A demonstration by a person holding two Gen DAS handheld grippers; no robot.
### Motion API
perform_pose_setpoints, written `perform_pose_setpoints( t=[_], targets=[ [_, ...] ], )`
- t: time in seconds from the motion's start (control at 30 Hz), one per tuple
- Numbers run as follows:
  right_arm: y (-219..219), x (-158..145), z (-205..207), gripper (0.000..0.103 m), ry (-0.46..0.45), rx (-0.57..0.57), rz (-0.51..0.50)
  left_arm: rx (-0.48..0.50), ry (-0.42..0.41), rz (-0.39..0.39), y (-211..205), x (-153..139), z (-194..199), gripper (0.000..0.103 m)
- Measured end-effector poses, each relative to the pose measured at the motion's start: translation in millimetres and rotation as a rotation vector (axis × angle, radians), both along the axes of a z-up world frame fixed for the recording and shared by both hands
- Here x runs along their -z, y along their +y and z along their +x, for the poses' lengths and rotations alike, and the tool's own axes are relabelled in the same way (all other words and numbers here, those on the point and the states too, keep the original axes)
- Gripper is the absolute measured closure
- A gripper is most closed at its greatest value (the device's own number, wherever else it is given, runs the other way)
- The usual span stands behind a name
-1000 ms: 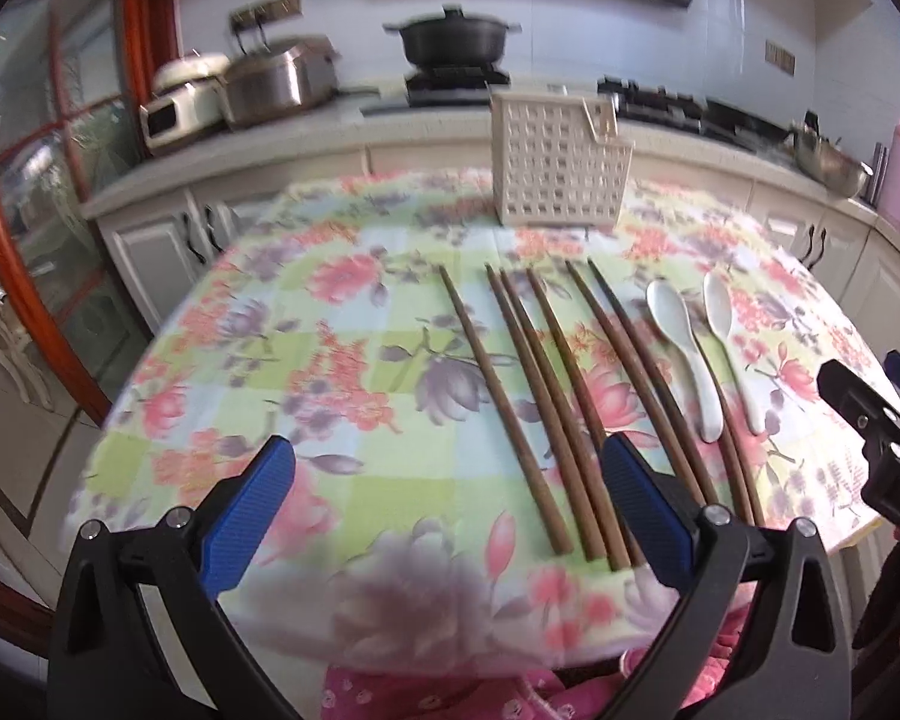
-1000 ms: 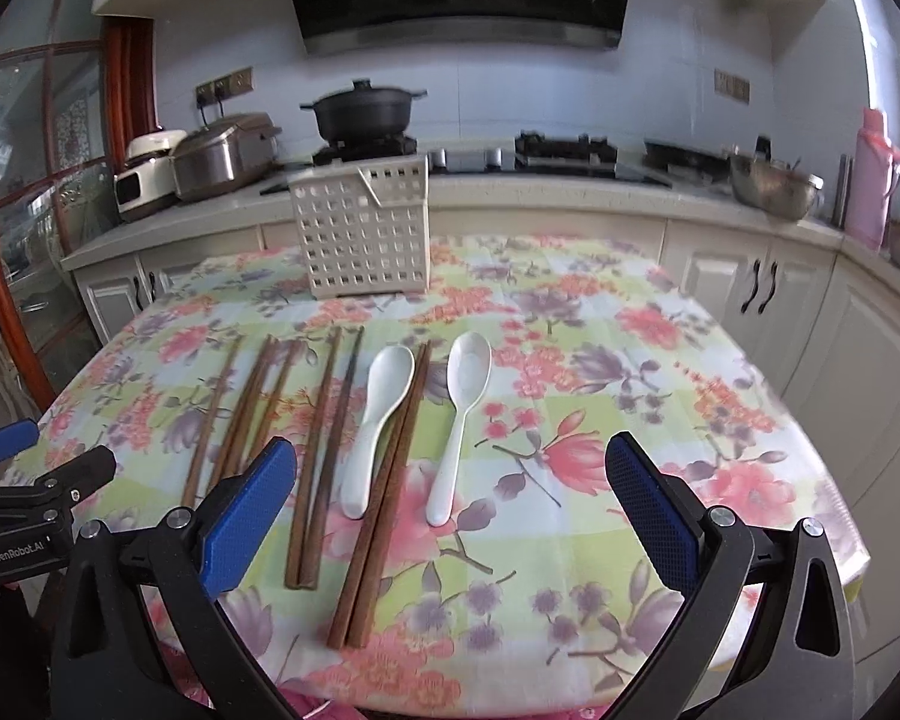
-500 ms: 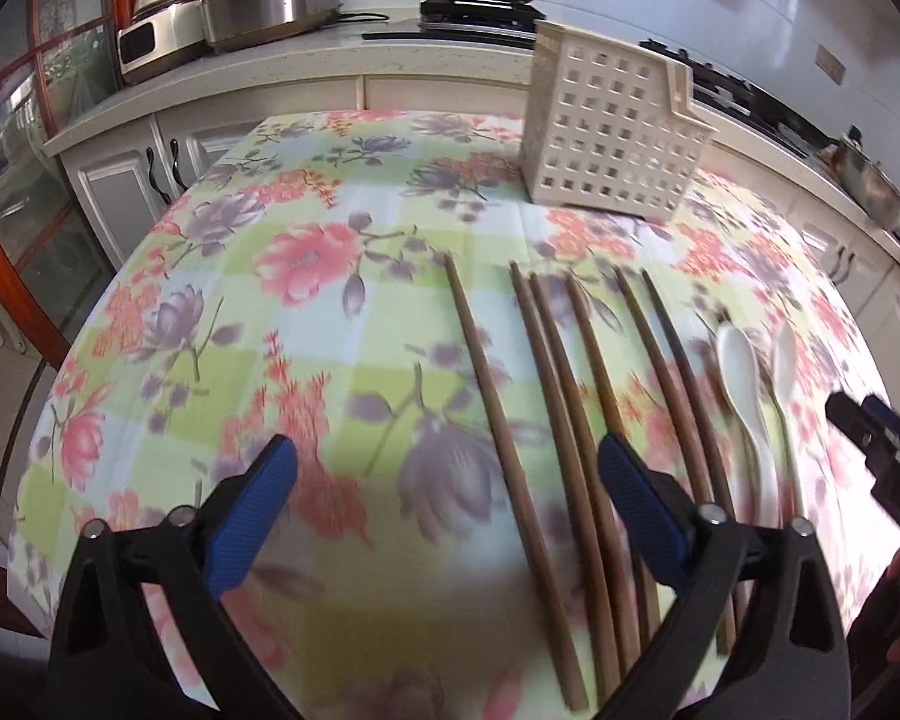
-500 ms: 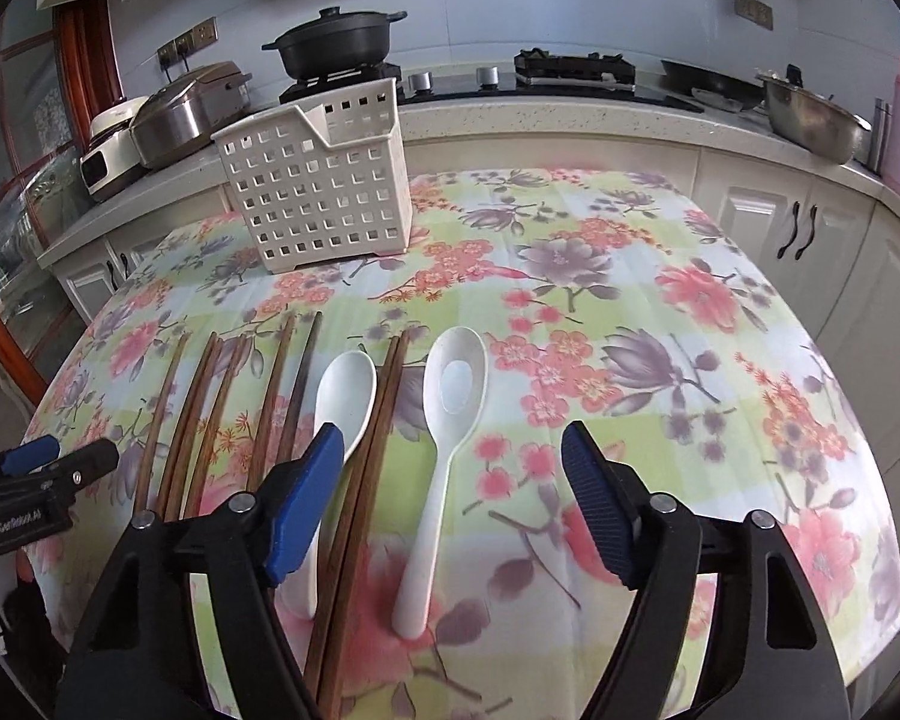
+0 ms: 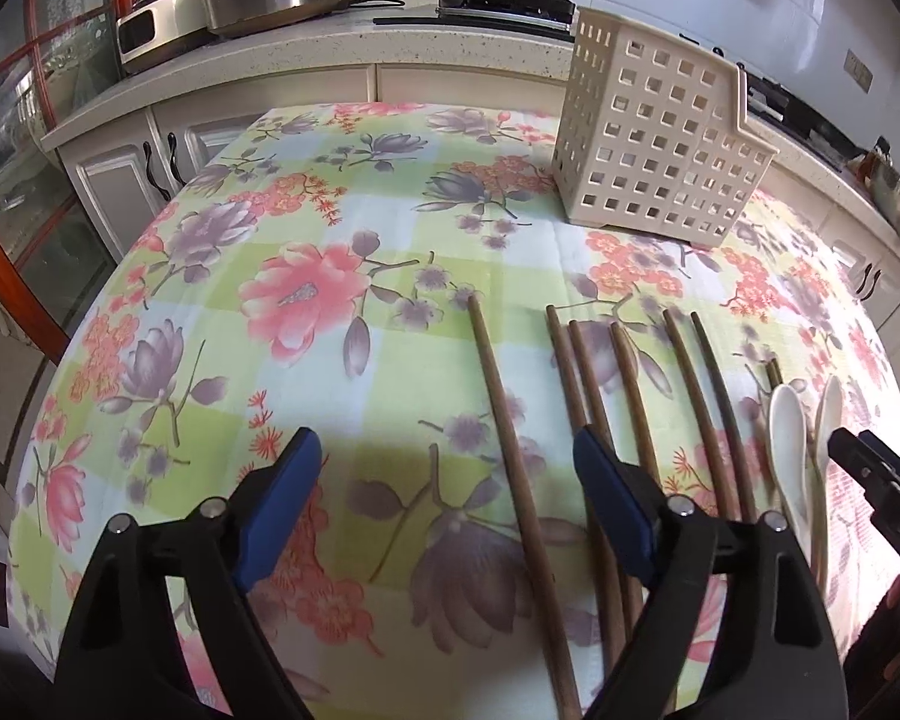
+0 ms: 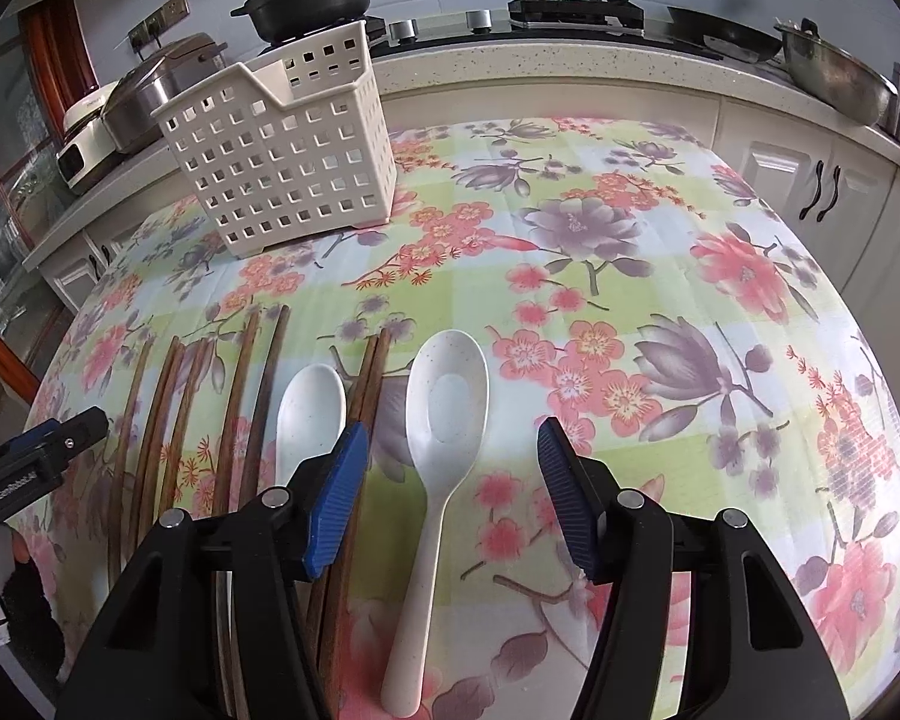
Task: Organize utensils
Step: 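Move the left tool toward one white spoon while the right tool approaches the other spoon, then close the left tool on a white spoon while the right tool grasps the other spoon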
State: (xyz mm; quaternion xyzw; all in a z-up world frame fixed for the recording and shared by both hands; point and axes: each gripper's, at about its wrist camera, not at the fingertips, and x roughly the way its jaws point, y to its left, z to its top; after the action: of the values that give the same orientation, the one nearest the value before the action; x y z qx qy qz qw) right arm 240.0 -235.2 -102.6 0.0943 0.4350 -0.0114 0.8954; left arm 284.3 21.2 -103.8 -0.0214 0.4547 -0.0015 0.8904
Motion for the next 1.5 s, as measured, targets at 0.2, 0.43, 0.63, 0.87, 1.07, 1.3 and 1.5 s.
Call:
perform_pose_setpoints(
  t=[0.2,0.43,0.63,0.87,1.07,1.3,1.5],
  targets=[
    [2.2,0.5,-4.6,0.046,-0.009,-0.008,-0.002,-0.009,0.025,0.008,-1.7,9.1,12.1,0.034],
    [-4.9,2.0,-4.6,0.047,-0.012,0.007,-0.001,-0.001,0.037,0.044,-9.8,13.4,26.0,0.059],
    [-7.2,6.4,-4.0,0.047,-0.005,0.013,-0.007,0.013,0.036,0.068,-16.2,15.0,28.2,0.071],
    [-3.8,10.9,3.2,0.047,0.002,0.001,-0.028,0.009,-0.012,0.059,-23.7,0.5,15.6,0.067],
    [1.8,13.8,16.0,0.051,0.017,-0.012,-0.062,0.026,-0.024,0.041,-42.0,-4.4,7.2,0.055],
    [4.6,14.2,27.1,0.059,0.015,-0.007,-0.093,0.104,-0.031,0.016,-74.1,-6.3,-5.3,0.055],
    [-2.0,14.2,22.9,0.077,0.0,0.005,-0.089,0.136,-0.035,0.023,-97.6,-2.0,-9.0,0.055]
  ],
)
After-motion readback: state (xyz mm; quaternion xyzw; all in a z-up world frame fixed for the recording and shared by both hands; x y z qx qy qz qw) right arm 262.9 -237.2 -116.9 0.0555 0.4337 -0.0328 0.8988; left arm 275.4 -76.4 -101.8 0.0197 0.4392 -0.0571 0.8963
